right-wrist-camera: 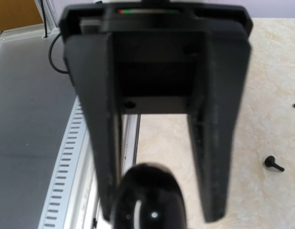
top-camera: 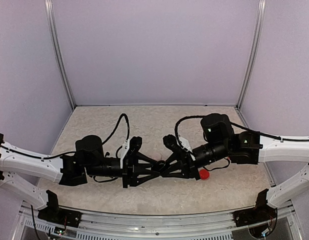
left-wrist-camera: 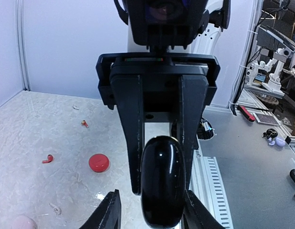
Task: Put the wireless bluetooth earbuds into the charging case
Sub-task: Open the charging case.
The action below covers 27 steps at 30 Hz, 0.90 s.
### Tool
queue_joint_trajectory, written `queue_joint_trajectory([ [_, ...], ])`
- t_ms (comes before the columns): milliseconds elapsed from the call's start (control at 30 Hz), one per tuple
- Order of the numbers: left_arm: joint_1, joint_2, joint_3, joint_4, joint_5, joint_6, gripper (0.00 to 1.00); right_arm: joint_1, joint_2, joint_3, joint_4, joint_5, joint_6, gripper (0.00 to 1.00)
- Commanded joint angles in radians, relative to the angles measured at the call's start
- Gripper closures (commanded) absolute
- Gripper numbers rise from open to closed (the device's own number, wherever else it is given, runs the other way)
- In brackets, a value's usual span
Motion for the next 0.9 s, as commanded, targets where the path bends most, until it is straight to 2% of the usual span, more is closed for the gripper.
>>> queue_joint_trajectory([
  [0,-0.004,-0.027,0.019,-0.008,-0.055,-0.02,0.55,0.011,-0.034,-0.017,0.032,0.01,-0.008,0.85],
  [300,0.038,-0.077,-0.025,0.053,-0.063,-0.089,0.55,0.011,-0.037,-0.033,0.025,0.01,-0.021,0.94],
  [733,0.074,-0.116,-0.051,0.073,-0.067,-0.125,0.55,0.015,-0.063,-0.057,0.053,0.032,-0.027,0.97],
  [867,0.07,-0.138,-0.068,0.082,-0.04,-0.103,0.51,0.015,-0.077,-0.076,0.079,0.047,-0.02,0.97],
])
